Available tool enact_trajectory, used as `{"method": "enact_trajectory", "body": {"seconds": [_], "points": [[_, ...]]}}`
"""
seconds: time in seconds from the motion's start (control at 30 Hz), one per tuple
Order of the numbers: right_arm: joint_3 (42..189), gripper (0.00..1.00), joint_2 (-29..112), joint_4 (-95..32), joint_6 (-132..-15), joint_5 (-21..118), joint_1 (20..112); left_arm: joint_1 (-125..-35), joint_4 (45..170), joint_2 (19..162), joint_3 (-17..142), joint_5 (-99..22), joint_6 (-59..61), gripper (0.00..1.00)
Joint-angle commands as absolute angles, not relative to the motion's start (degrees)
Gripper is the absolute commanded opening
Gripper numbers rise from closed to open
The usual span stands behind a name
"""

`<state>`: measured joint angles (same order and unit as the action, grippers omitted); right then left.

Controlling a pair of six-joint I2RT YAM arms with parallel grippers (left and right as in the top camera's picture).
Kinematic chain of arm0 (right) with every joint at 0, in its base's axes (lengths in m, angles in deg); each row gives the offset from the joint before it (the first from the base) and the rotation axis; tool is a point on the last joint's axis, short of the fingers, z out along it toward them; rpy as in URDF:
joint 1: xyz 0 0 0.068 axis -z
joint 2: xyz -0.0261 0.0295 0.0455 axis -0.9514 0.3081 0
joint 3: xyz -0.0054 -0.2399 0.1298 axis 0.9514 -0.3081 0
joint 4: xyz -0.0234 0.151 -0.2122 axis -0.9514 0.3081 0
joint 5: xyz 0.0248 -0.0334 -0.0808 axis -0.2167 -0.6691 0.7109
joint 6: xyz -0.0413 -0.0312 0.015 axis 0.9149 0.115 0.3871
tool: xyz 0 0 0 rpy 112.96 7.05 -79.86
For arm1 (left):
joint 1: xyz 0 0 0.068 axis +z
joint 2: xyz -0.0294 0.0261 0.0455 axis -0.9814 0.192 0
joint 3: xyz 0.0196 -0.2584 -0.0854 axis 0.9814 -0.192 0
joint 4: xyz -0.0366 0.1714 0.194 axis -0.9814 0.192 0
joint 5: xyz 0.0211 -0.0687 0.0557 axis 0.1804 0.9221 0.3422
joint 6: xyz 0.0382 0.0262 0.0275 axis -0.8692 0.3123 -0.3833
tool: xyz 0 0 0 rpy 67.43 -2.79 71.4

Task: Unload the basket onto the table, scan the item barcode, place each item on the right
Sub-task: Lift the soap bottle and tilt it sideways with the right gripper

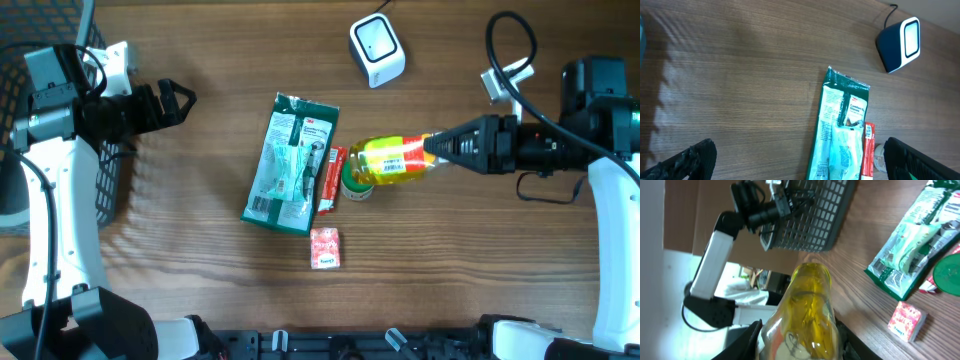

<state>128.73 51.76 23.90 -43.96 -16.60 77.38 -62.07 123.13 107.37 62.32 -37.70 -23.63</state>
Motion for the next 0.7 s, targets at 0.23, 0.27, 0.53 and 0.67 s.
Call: {"method": "enact_trajectory", "body": {"seconds": [0.23,0.27,0.53,0.67], "points": [[129.58,0.04,51.69,26.94,-36.81,-16.40,67.94,-62.16,122.96,107.72,62.61,-37.04,-24.51,1.00],[129.58,0.04,51.67,27.02,-37.12,-16.14,67.33,-62.16,122.98,107.72,62.61,-37.04,-24.51,1.00],[129.58,0.04,51.65,27.85,-37.10,-15.20,65.53,-62.16,122.96,107.72,62.61,-37.04,-24.51,1.00],[129.58,0.04,51.65,27.85,-37.07,-14.79,65.53,-62.16,122.96,107.72,62.61,-37.04,-24.51,1.00]]}}
